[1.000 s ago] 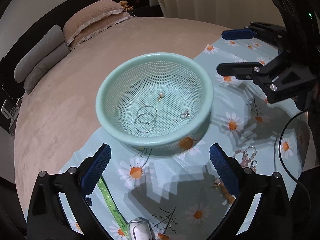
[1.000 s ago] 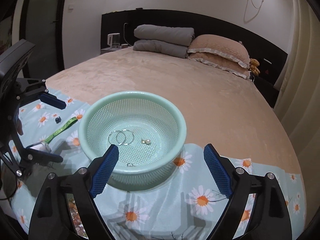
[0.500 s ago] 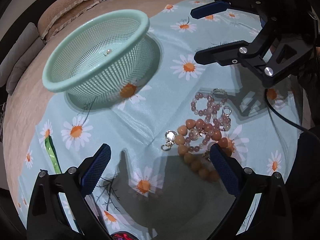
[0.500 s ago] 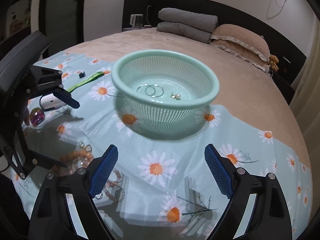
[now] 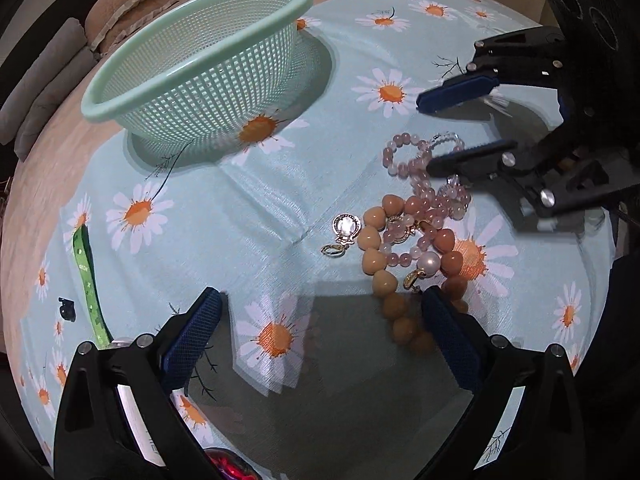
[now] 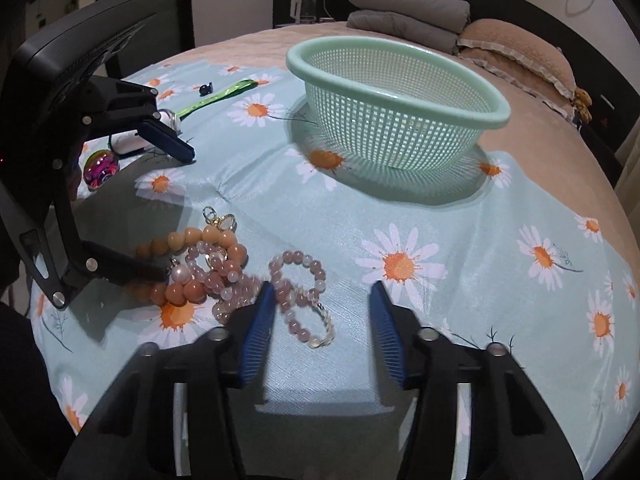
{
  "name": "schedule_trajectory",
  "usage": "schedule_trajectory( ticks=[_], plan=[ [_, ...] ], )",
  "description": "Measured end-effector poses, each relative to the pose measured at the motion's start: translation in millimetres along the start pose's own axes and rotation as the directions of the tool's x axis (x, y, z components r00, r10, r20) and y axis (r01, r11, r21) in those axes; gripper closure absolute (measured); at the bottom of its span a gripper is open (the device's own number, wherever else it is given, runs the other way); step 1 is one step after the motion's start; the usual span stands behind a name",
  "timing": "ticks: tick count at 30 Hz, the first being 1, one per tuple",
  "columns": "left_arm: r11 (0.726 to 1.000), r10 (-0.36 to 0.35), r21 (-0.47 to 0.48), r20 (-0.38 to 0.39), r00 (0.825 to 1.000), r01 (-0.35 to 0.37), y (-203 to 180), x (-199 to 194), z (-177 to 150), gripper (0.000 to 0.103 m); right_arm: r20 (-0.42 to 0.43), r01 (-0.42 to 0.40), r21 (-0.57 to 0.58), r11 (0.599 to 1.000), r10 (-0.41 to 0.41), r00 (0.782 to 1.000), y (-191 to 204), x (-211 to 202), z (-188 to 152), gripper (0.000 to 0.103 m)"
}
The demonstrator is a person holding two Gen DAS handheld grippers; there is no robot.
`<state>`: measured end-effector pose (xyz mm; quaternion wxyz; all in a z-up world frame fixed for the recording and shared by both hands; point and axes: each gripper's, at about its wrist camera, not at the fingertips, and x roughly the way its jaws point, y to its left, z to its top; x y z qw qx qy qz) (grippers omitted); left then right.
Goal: Organize jewelry
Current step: 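Grasp the pink bead strand with the right gripper while the left grasps the orange bead bracelet, then lift both bead strands and carry them over the green basket with both grippers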
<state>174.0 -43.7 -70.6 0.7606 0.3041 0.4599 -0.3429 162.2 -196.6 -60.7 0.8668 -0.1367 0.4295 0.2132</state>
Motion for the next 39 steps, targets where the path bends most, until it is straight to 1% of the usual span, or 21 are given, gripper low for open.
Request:
schedule_trajectory(
  ticks=[1,3,6,8,9,11,12,14,15,17,18,19,20,22,28,31,35,36,39],
  plan=[
    [1.0,0.017,0.004,-0.006,1.0,-0.017,0,0,-1,0.005,-0.013,-0.006,0.022,1.0,0.006,1.0,-3,1,-1,0.084],
    [0.999,0.034,0.002,-0.012,0.999,-0.034,3,-2,-3,0.006,-0.026,-0.018,0.054,0.998,0.019,0.999,-8,-2,-2,0.096],
    [1.0,0.03,0.0,-0.015,0.999,-0.03,7,-9,-11,0.015,-0.043,0.017,0.073,0.997,-0.014,0.999,-14,-7,-5,0.097],
    [1.0,0.022,-0.003,-0.018,1.0,-0.022,8,-14,-16,0.026,-0.05,0.027,0.087,0.996,-0.022,0.999,-19,-11,-9,0.097],
    [1.0,0.023,0.002,-0.019,1.0,-0.023,8,-16,-17,0.028,-0.053,0.032,0.09,0.995,-0.028,0.998,-21,-13,-11,0.097],
    [1.0,0.021,0.003,-0.022,1.0,-0.021,10,-20,-22,0.036,-0.064,0.046,0.09,0.995,-0.04,0.997,-24,-17,-14,0.097],
    [1.0,0.021,0.0,-0.026,0.999,-0.021,11,-22,-24,0.038,-0.068,0.054,0.092,0.994,-0.048,0.997,-25,-18,-16,0.097],
    [1.0,0.01,-0.009,-0.03,0.999,-0.01,12,-26,-30,0.051,-0.078,0.068,0.096,0.993,-0.061,0.995,-28,-22,-20,0.097],
    [1.0,0.003,-0.014,-0.03,1.0,-0.003,12,-28,-32,0.055,-0.082,0.075,0.1,0.992,-0.067,0.994,-30,-25,-23,0.097],
    [1.0,0.004,-0.016,-0.039,0.999,-0.005,12,-32,-38,0.067,-0.089,0.093,0.11,0.99,-0.083,0.993,-34,-30,-28,0.097],
    [1.0,0.001,-0.022,-0.042,0.999,-0.002,14,-33,-39,0.071,-0.093,0.099,0.116,0.988,-0.088,0.992,-35,-33,-30,0.097],
    [1.0,0.001,-0.028,-0.044,0.999,-0.003,14,-36,-42,0.08,-0.095,0.105,0.121,0.987,-0.094,0.991,-37,-36,-32,0.097],
    [1.0,0.007,-0.028,-0.049,0.999,-0.008,15,-37,-45,0.084,-0.097,0.114,0.126,0.985,-0.103,0.99,-38,-38,-34,0.097],
    [0.999,0.013,-0.042,-0.061,0.998,-0.016,17,-39,-49,0.088,-0.104,0.132,0.134,0.982,-0.119,0.987,-41,-44,-39,0.097],
    [0.996,0.056,-0.061,-0.094,0.994,-0.062,19,-50,-65,0.089,-0.131,0.171,0.152,0.974,-0.152,0.98,-46,-60,-58,0.097],
    [0.993,0.099,-0.059,-0.109,0.989,-0.106,19,-59,-71,0.09,-0.14,0.195,0.166,0.967,-0.173,0.975,-49,-71,-68,0.097],
    [0.988,0.124,-0.078,-0.103,0.987,-0.132,24,-76,-73,0.09,-0.12,0.218,0.194,0.956,-0.198,0.973,-54,-91,-75,0.097],
    [0.987,0.131,-0.079,-0.1,0.986,-0.139,26,-79,-68,0.09,-0.11,0.223,0.197,0.955,-0.204,0.973,-54,-97,-76,0.097],
    [0.984,0.152,-0.085,-0.086,0.985,-0.159,24,-95,-67,0.09,-0.092,0.242,0.188,0.952,-0.228,0.969,-55,-114,-73,0.097]
  ],
)
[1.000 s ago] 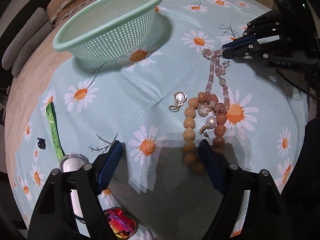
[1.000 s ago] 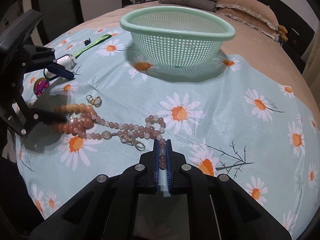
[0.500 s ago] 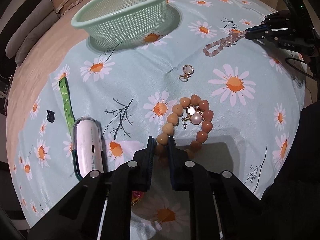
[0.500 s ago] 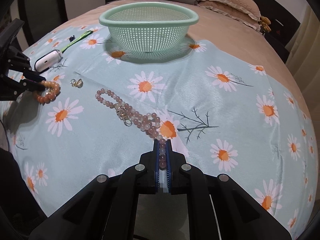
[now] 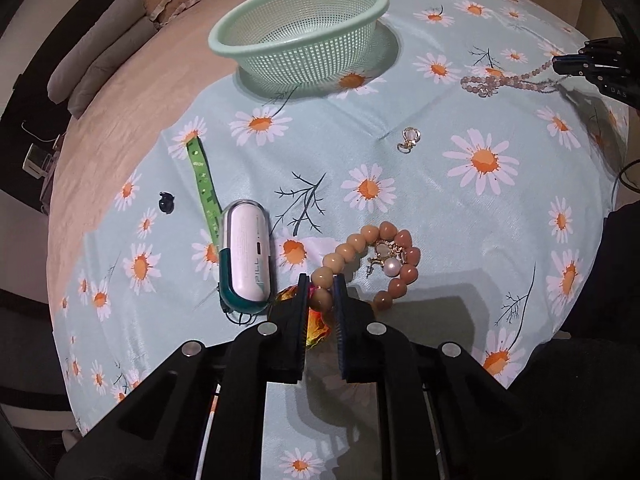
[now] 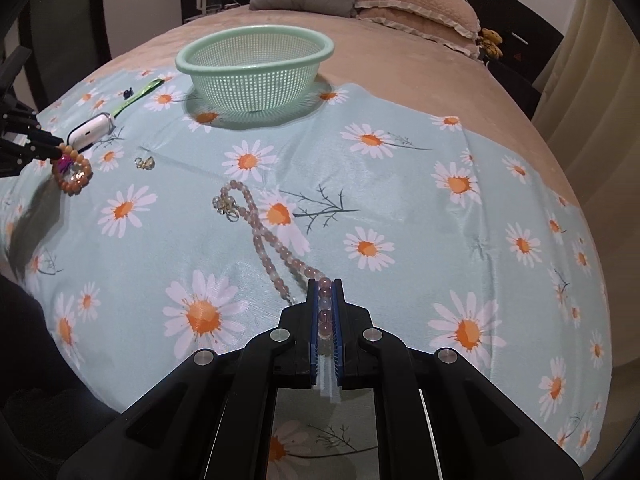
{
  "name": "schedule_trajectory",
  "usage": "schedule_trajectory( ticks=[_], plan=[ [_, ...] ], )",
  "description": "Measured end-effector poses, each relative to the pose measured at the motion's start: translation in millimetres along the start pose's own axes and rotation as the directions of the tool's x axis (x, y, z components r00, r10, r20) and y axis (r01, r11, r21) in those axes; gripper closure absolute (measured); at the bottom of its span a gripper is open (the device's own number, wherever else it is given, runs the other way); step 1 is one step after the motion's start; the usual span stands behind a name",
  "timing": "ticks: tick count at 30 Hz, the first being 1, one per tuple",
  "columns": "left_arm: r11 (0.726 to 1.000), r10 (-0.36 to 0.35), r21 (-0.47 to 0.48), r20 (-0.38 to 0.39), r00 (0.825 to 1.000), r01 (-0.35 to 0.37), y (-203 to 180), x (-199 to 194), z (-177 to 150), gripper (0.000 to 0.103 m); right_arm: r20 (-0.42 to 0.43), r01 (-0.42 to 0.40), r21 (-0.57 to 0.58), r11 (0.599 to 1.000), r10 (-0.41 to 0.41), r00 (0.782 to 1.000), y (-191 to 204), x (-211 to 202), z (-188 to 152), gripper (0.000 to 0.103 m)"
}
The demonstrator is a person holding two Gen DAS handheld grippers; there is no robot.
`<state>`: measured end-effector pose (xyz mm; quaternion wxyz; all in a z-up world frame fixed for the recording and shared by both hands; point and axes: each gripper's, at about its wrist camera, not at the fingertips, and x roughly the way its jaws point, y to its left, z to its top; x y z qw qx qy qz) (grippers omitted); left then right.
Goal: Organize jewelry
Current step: 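Lift both bead strands and carry them over the green basket with both grippers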
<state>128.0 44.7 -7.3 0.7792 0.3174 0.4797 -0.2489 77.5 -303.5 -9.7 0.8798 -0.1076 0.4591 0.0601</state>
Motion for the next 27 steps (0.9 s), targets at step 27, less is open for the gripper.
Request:
schedule_trajectory(
  ticks=[27],
  plan=[
    [0.996,0.083,0.004,0.201,0.976,-0.086,25,-105,64,0.09,0.225,0.092,-0.161,0.983,-0.054,0.973,22,-129,92,0.097]
  ],
)
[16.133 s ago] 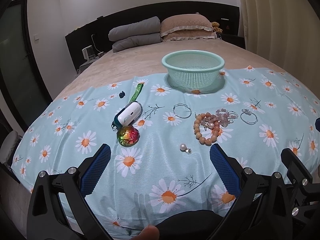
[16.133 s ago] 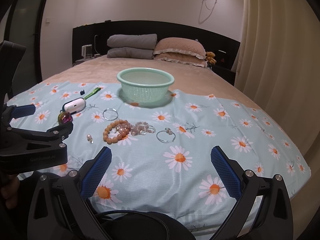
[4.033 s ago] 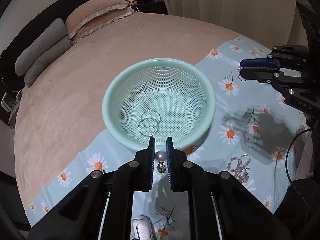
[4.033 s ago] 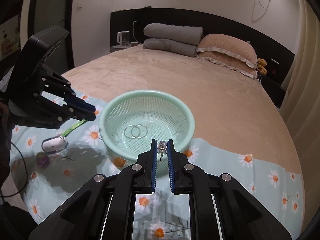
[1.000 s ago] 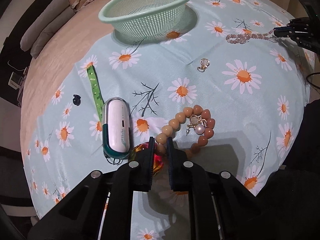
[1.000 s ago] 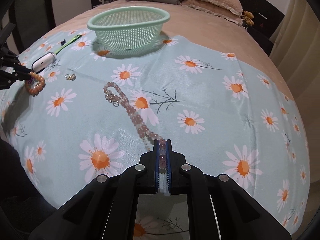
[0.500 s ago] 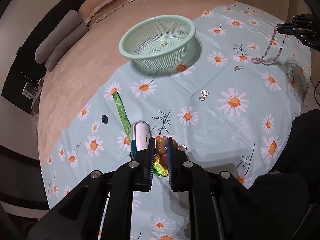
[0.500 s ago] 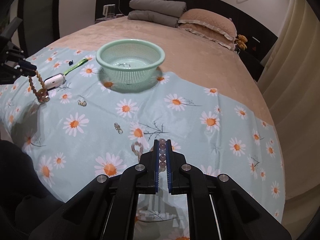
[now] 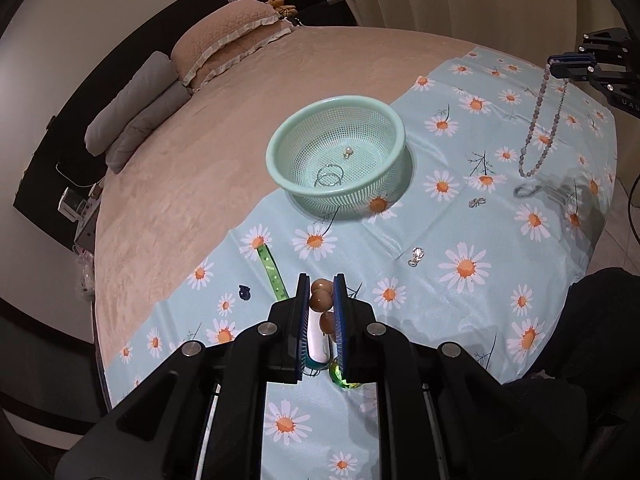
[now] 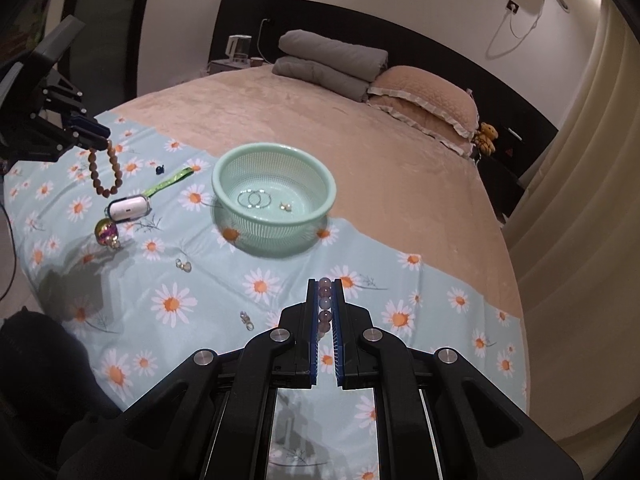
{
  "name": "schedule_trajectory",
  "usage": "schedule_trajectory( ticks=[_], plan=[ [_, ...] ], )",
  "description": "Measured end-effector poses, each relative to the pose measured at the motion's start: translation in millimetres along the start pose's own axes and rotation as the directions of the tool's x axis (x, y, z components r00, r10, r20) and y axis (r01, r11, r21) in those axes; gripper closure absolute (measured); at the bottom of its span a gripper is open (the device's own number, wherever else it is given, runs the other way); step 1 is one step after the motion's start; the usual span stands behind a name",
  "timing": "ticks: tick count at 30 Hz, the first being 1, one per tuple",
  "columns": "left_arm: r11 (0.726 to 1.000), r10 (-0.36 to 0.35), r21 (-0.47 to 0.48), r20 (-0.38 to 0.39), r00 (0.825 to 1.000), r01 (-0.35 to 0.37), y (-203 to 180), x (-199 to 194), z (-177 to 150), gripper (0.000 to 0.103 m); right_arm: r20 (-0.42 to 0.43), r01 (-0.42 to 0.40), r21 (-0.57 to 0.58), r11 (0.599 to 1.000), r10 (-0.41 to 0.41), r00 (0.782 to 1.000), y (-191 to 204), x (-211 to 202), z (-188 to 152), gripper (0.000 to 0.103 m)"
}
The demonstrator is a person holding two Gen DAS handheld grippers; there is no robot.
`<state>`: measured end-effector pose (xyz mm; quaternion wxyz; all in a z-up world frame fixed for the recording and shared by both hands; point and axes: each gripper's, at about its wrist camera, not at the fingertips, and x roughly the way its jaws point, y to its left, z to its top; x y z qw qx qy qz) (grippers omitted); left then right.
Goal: Organize jewelry
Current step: 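Lift both bead strands and carry them over the green basket with both grippers, then open the right gripper into the basket while the left gripper releases the orange bracelet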
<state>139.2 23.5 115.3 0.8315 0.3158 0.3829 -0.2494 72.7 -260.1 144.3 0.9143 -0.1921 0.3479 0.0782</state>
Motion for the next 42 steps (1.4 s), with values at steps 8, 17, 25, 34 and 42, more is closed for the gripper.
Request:
schedule_trajectory(
  ticks=[8,17,25,34,42],
  plan=[
    [1.0,-0.011,0.004,0.029,1.0,0.011,10,1,38,0.09,0.073,-0.012,-0.038,0.999,0.014,0.997,-5,-8,50,0.097],
    [0.998,-0.06,0.0,0.041,0.997,0.06,19,29,76,0.09,0.087,-0.052,-0.06,0.997,0.057,0.995,-5,30,96,0.097],
    [0.996,-0.088,0.014,0.045,0.995,0.088,29,62,110,0.09,0.12,-0.06,-0.085,0.995,0.07,0.99,-5,72,136,0.097],
    [0.986,-0.169,-0.007,0.015,0.985,0.169,26,116,135,0.09,0.075,-0.107,-0.061,0.992,0.112,0.991,-2,142,149,0.097],
    [0.967,-0.249,-0.061,-0.031,0.968,0.247,12,162,126,0.09,0.003,-0.221,0.091,0.971,0.222,0.975,2,216,104,0.097]
  ],
)
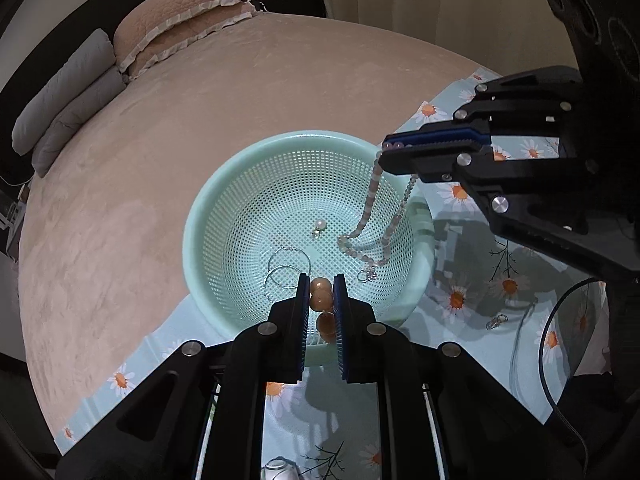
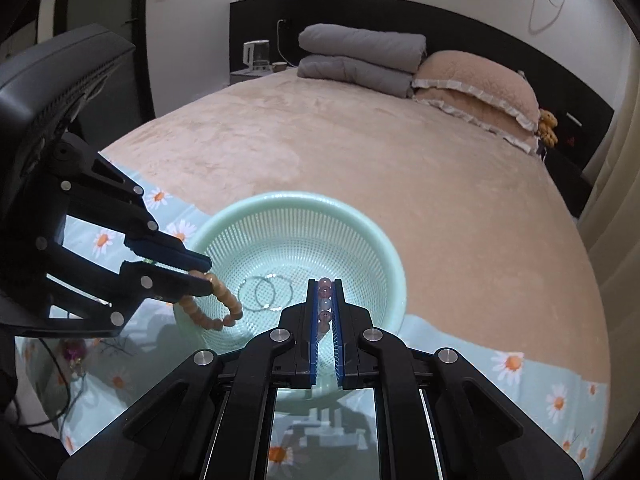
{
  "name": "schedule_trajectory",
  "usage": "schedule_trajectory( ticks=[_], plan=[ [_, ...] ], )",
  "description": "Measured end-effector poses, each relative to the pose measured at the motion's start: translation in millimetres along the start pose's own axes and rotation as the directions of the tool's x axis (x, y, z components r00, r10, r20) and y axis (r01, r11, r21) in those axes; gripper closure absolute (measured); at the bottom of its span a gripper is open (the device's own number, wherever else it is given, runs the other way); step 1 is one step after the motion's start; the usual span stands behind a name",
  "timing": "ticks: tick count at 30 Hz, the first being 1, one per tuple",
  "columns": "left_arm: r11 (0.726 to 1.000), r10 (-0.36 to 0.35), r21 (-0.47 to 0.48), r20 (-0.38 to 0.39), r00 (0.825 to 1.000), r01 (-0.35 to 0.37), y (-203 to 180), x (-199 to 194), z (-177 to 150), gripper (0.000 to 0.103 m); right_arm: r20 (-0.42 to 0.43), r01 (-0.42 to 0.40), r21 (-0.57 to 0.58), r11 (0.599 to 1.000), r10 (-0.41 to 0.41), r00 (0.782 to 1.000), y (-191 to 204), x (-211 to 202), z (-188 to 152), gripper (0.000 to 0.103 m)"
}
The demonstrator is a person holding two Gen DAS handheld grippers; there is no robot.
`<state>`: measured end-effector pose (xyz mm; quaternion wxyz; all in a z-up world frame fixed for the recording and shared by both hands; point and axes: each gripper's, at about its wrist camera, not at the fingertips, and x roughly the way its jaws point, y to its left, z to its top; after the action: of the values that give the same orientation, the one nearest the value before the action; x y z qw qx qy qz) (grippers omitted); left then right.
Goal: Organize jewelry
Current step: 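Open the right gripper into the basket while the left gripper releases the orange bracelet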
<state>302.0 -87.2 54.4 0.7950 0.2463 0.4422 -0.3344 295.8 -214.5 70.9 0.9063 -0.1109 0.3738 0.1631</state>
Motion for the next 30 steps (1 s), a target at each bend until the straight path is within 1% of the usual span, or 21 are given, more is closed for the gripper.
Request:
schedule_trajectory(
  ticks=[3,5,7,8,9,10,11,12,13,14,15,16,17,19,21,23,25,28,29,30],
  plan=[
    [0.999,-0.026,-0.024,-0.013,1.0,0.026,3,13,-3,0.09,-0.03,-0.015,0.028,1.0,0.016,0.999,-2,16,-11,0.097],
    [0.999,-0.031,-0.039,-0.018,0.999,0.031,3,22,-6,0.09,-0.047,-0.024,0.044,0.999,0.026,0.999,-2,22,-18,0.096],
    [0.998,-0.036,-0.053,-0.017,0.999,0.035,4,27,-9,0.088,-0.053,-0.011,0.035,0.999,0.012,0.999,-2,24,-22,0.095],
    [0.998,-0.032,-0.057,-0.009,0.999,0.031,6,26,-10,0.083,-0.05,0.003,0.032,0.999,-0.001,0.999,-2,23,-24,0.091],
    [0.998,-0.016,-0.056,0.006,1.0,0.017,8,22,-12,0.078,-0.045,0.018,0.031,0.999,-0.017,0.999,-3,20,-27,0.08],
    [0.999,0.007,-0.053,0.018,1.0,-0.006,10,16,-15,0.057,-0.036,0.035,0.027,0.999,-0.034,0.999,-6,15,-30,0.072],
    [0.998,0.038,-0.046,0.038,0.999,-0.036,13,8,-17,0.033,-0.023,0.044,0.019,0.999,-0.044,0.999,-8,9,-34,0.058],
    [0.997,0.064,-0.036,0.063,0.996,-0.062,14,-2,-21,0.025,-0.006,0.054,0.006,0.999,-0.054,0.999,-10,1,-38,0.049],
    [0.996,0.082,-0.027,0.086,0.993,-0.08,15,-12,-25,0.018,0.011,0.066,-0.01,0.998,-0.066,0.998,-11,-8,-42,0.046],
    [0.996,0.094,-0.021,0.103,0.99,-0.092,17,-22,-30,0.014,0.019,0.072,-0.029,0.997,-0.071,0.997,-12,-15,-47,0.041],
    [0.994,0.108,-0.016,0.115,0.988,-0.106,17,-32,-36,0.011,0.018,0.075,-0.049,0.996,-0.074,0.997,-11,-21,-53,0.033],
    [0.992,0.127,-0.012,0.126,0.984,-0.127,17,-41,-42,0.005,0.014,0.082,-0.071,0.994,-0.081,0.997,-9,-27,-59,0.028],
    [0.99,0.142,-0.013,0.134,0.981,-0.141,17,-49,-49,0.006,0.01,0.088,-0.091,0.992,-0.087,0.996,-8,-31,-65,0.023],
    [0.988,0.152,-0.01,0.13,0.98,-0.152,13,-60,-63,0.006,-0.002,0.091,-0.118,0.989,-0.092,0.996,-1,-38,-81,0.022],
    [0.987,0.16,0.013,0.125,0.979,-0.163,5,-66,-81,0.006,-0.016,0.089,-0.126,0.988,-0.092,0.996,6,-40,-97,0.022],
    [0.984,0.167,0.042,0.104,0.981,-0.172,-2,-64,-98,0.006,-0.013,0.084,-0.135,0.987,-0.086,0.996,16,-41,-115,0.021],
    [0.981,0.174,0.071,0.074,0.982,-0.179,-13,-60,-119,0.006,0.003,0.111,-0.143,0.984,-0.111,0.994,26,-42,-133,0.018],
    [0.976,0.186,0.113,0.015,0.982,-0.186,-30,-52,-152,0.006,0.004,0.144,-0.181,0.973,-0.146,0.989,44,-43,-159,0.018],
    [0.974,0.19,0.128,0.006,0.982,-0.189,-36,-50,-162,0.006,0.009,0.156,-0.188,0.97,-0.157,0.988,48,-44,-166,0.018],
    [0.974,0.186,0.135,-0.001,0.983,-0.184,-39,-49,-172,0.006,0.006,0.15,-0.183,0.972,-0.151,0.989,51,-45,-171,0.018]
  ],
)
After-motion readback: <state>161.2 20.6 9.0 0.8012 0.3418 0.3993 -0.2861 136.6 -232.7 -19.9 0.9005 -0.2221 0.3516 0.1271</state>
